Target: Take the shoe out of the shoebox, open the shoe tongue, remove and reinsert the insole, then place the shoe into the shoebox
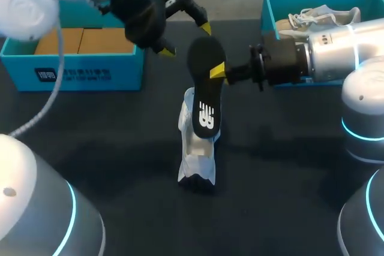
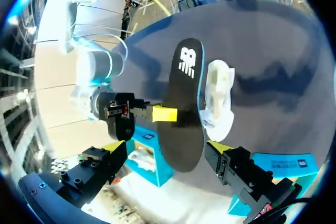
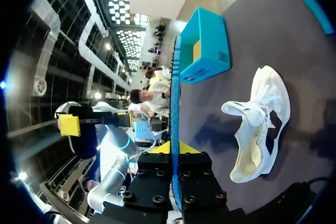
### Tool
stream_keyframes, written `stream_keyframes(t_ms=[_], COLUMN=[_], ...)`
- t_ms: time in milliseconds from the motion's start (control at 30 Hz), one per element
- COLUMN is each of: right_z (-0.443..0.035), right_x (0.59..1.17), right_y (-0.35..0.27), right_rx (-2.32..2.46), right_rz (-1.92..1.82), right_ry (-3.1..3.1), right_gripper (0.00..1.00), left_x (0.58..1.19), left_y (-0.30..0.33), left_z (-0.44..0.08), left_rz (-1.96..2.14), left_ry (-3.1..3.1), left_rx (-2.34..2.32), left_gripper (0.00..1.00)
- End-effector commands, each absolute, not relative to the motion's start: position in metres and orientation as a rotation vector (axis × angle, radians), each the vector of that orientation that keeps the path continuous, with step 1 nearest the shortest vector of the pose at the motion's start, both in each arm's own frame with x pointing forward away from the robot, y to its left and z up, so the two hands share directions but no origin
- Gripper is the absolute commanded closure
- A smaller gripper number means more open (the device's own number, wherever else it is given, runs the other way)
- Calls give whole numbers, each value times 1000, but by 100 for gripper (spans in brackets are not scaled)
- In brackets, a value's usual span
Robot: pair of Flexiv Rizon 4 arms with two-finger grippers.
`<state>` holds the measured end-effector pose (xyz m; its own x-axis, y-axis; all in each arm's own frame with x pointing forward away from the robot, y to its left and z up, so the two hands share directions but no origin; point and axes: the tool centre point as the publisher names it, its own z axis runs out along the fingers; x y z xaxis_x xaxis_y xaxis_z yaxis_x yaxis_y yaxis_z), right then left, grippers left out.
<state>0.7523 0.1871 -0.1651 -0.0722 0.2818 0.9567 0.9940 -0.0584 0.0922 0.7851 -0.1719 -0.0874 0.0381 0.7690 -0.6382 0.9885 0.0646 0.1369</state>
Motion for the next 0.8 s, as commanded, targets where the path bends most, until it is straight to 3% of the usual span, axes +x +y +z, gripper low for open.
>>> stream_keyframes(t_ms=[33, 800], right_z=[-164, -143], right_x=[748, 747], right_y=[183, 177], right_rx=[-1443, -1426], right_rz=[-1181, -1225], right_ry=[-1442, -1413], right_gripper=[100, 100], left_x=[776, 764], left_y=[-162, -150], left_z=[-93, -111], left_rz=[-748, -933], left_ry=[1453, 1235], left_rx=[1482, 1283], left_gripper=[0, 0])
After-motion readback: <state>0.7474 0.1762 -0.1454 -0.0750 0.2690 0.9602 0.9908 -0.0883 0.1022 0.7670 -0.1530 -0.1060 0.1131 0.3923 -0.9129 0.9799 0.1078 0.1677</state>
